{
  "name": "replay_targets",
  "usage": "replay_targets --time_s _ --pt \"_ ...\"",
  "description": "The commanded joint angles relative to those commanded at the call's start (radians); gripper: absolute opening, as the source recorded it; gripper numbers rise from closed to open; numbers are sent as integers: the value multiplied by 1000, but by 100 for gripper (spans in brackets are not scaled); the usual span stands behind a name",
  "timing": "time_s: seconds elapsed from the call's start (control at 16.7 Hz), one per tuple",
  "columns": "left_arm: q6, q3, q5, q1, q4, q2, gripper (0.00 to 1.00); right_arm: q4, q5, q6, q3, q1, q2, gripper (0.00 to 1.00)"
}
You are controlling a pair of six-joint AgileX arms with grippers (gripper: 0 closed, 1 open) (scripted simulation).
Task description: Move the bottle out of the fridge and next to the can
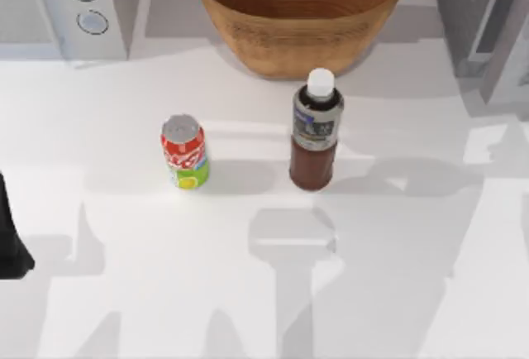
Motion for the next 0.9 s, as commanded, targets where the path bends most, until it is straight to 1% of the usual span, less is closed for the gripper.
replay_targets --time_s 0.18,0.42,0.54,0.72,0.9 --pt "0 0 0 0 0 0 100 48 87 80 -40 92 -35 100" --pt "0 0 0 0 0 0 100 54 97 89 -45 102 -40 100" --pt "0 0 0 0 0 0 100 50 102 84 -45 85 -32 100" --pt "0 0 0 0 0 0 100 34 104 84 26 86 36 100" --pt "0 0 0 0 0 0 100 7 105 84 173 88 151 100"
